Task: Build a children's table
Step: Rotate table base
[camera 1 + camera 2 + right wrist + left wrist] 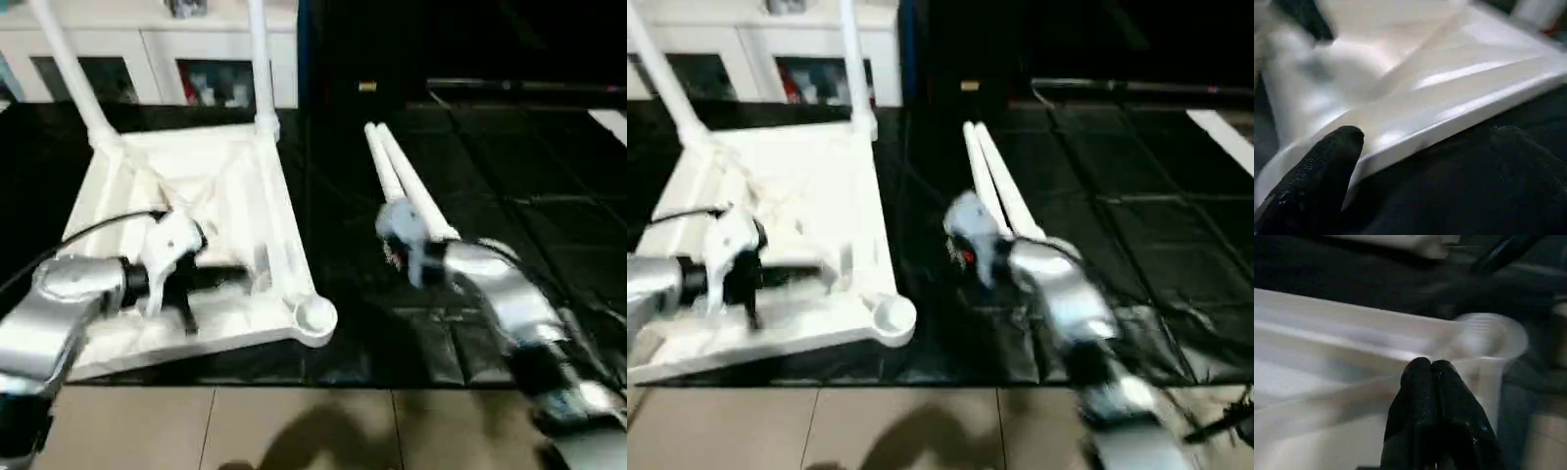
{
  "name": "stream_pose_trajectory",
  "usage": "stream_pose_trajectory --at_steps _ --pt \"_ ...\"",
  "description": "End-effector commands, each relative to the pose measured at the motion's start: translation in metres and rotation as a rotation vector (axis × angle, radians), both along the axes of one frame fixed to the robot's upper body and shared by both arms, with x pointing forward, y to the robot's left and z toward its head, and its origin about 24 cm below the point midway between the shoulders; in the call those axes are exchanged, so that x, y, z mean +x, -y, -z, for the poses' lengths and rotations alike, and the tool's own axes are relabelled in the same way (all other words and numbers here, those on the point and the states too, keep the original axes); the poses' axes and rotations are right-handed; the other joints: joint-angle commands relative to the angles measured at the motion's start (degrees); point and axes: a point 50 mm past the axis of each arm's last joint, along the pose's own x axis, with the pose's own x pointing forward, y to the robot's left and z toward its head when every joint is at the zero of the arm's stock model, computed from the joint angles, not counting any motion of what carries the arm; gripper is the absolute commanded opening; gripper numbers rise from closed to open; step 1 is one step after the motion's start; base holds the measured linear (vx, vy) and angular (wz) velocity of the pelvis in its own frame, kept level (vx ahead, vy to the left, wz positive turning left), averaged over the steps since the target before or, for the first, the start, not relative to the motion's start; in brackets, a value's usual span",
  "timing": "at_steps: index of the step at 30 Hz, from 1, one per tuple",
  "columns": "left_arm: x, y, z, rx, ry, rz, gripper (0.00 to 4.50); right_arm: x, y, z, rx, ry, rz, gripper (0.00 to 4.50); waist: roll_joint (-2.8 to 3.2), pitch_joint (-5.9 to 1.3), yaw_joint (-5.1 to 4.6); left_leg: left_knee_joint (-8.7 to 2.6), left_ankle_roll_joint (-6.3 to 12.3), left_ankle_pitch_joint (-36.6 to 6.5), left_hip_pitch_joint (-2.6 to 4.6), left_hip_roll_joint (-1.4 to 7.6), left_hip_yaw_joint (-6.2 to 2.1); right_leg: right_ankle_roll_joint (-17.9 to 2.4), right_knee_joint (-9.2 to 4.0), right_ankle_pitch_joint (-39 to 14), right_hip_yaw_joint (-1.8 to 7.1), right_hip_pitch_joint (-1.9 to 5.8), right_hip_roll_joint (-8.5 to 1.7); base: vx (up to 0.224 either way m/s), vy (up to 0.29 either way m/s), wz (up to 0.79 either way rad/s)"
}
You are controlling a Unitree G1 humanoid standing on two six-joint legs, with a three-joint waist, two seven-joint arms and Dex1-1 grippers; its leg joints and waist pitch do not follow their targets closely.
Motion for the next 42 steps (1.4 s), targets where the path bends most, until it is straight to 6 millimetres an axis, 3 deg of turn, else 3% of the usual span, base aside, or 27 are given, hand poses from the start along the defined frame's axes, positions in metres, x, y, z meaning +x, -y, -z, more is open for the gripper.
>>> stream_pose_trajectory --at_steps 1,6,10,15,18,27,28,29,32,33,34,35,36,38,39,40,41,42 --pt "-0.009 0.004 0.003 0.02 -0.075 0.055 0.11 -0.011 0.0 -0.003 -0.045 -0.027 -0.08 4.5 0.89 -3.36 0.08 -3.98 1.78 -15.1 0.03 -0.74 0.96 -7.6 -5.75 -19.9 3.15 3.2 -3.51 0.0 0.0 0.0" --pt "-0.005 -0.011 0.025 0.223 -0.085 -0.003 0.11 -0.01 0.002 -0.004 -0.062 -0.021 -0.035 4.5 1.08 -3.47 -0.54 -3.78 1.77 -13.5 -0.24 -1.12 0.87 -5.3 -6.33 -23.0 2.96 3.11 -3.5 0.0 0.0 0.0" --pt "0.015 -0.026 0.032 0.379 0.035 -0.148 0.11 -0.006 0.002 -0.006 -0.051 0.002 0.022 4.5 1.27 -3.64 -0.71 -3.61 1.64 -13.2 -0.09 -1.25 0.84 -4.3 -6.5 -23.2 2.82 2.98 -3.28 0.0 0.0 0.0" --pt "0.022 -0.031 0.031 0.434 0.063 -0.214 0.11 -0.006 0.002 -0.008 -0.05 0.006 0.061 4.5 1.44 -4.16 -0.34 -3.56 1.24 -11.4 -0.17 -0.9 0.64 -7.8 -5.31 -14.2 2.95 3.21 -3.32 0.0 0.0 0.0" --pt "0.029 -0.028 0.03 0.418 0.117 -0.252 0.11 0.0 0.002 -0.01 -0.032 0.028 0.124 4.5 1.24 -4.26 -0.34 -3.45 1.01 -10.7 -0.37 -1.07 0.69 -7.9 -5.22 -13.2 2.94 3.47 -3.43 0.0 0.0 0.0" --pt "0.05 -0.016 0.026 0.371 0.228 -0.32 0.11 0.03 -0.004 -0.011 0.033 0.087 0.399 4.5 1.43 -4.45 -0.68 -3.38 -0.25 -9.6 -0.44 -1.22 0.62 -8.1 -4.99 -12.3 2.88 3.55 -3.65 0.0 0.0 0.0" --pt "0.051 -0.017 0.025 0.371 0.23 -0.323 0.11 0.034 -0.005 -0.012 0.034 0.092 0.436 4.5 1.39 -4.45 -0.66 -3.38 -0.3 -9.5 -0.48 -1.19 0.59 -7.9 -4.97 -12.0 2.91 3.64 -3.68 0.0 0.0 0.0" --pt "0.051 -0.018 0.021 0.354 0.237 -0.337 0.11 0.045 -0.006 -0.016 0.02 0.135 0.52 4.5 1.8 -4.44 -0.82 -3.42 -0.72 -9.4 -0.39 -1.13 0.51 -8.3 -4.83 -11.6 2.89 3.45 -3.69 0.0 0.0 0.0" --pt "0.05 -0.019 0.012 0.32 0.255 -0.355 0.11 0.058 -0.008 -0.025 0.049 0.175 0.6 4.5 1.8 -4.54 -0.97 -3.28 -1.23 -9.5 -0.33 -1.14 0.61 -9.4 -4.54 -9.7 2.98 3.44 -3.68 0.0 0.0 0.0" --pt "0.049 -0.019 0.004 0.27 0.269 -0.375 0.11 0.066 -0.01 -0.031 0.074 0.167 0.641 4.5 1.55 -4.57 -0.85 -3.31 -1.17 -9.3 -0.38 -1.1 0.62 -9.5 -4.52 -9.0 2.96 3.6 -3.71 0.0 0.0 0.0" --pt "0.049 -0.019 0.0 0.243 0.274 -0.384 0.11 0.07 -0.01 -0.033 0.082 0.156 0.656 4.5 1.79 -4.75 -0.97 -3.28 -1.36 -8.8 -0.35 -1.06 0.56 -10.6 -4.1 -7.4 3.0 3.64 -3.77 0.0 0.0 0.0" --pt "0.046 -0.019 -0.007 0.189 0.267 -0.386 0.11 0.077 -0.009 -0.036 0.088 0.148 0.707 4.5 1.38 -4.55 -0.98 -3.26 -1.11 -8.6 -0.45 -1.06 0.66 -10.8 -4.14 -6.2 2.98 3.61 -3.56 0.0 0.0 0.0" --pt "0.044 -0.019 -0.011 0.165 0.265 -0.383 0.27 0.08 -0.008 -0.037 0.086 0.145 0.736 4.5 1.63 -4.7 -0.99 -3.15 -1.41 -8.2 -0.45 -1.06 0.64 -11.3 -3.65 -5.3 3.09 3.64 -3.75 0.0 0.0 0.0" --pt "0.036 -0.017 -0.024 0.104 0.273 -0.364 0.46 0.092 -0.006 -0.039 0.084 0.096 0.832 4.5 0.88 -4.53 -1.0 -3.34 -1.26 -8.5 -0.42 -1.09 0.78 -12.1 -3.91 -5.8 3.02 3.61 -3.7 0.0 0.0 0.0" --pt "0.036 -0.017 -0.024 0.104 0.273 -0.364 0.49 0.092 -0.006 -0.039 0.084 0.096 0.832 4.5 1.33 -4.48 -0.85 -3.26 -1.27 -8.9 -0.31 -1.0 0.79 -12.1 -3.8 -6.2 3.08 3.42 -3.75 0.0 0.0 0.0" --pt "0.028 -0.014 -0.031 0.075 0.274 -0.328 0.56 0.097 -0.006 -0.037 0.101 0.035 0.896 4.5 0.83 -4.5 -0.8 -3.21 -1.22 -9.0 -0.26 -0.96 0.98 -12.1 -3.76 -6.0 3.17 3.37 -3.86 0.0 0.0 0.0" --pt "0.023 -0.011 -0.033 0.067 0.272 -0.304 0.7 0.099 -0.006 -0.036 0.1 0.011 0.925 4.5 0.76 -4.39 -0.88 -3.44 -1.05 -9.0 -0.6 -1.01 0.8 -12.0 -3.65 -6.6 3.0 3.62 -3.77 0.0 0.0 0.0" --pt "0.019 -0.008 -0.035 0.064 0.267 -0.283 0.7 0.101 -0.005 -0.034 0.086 0.002 0.953 4.5 0.91 -4.56 -0.8 -3.28 -1.17 -8.4 -0.5 -0.89 0.8 -12.0 -3.31 -5.8 3.13 3.49 -3.94 0.0 0.0 0.0"
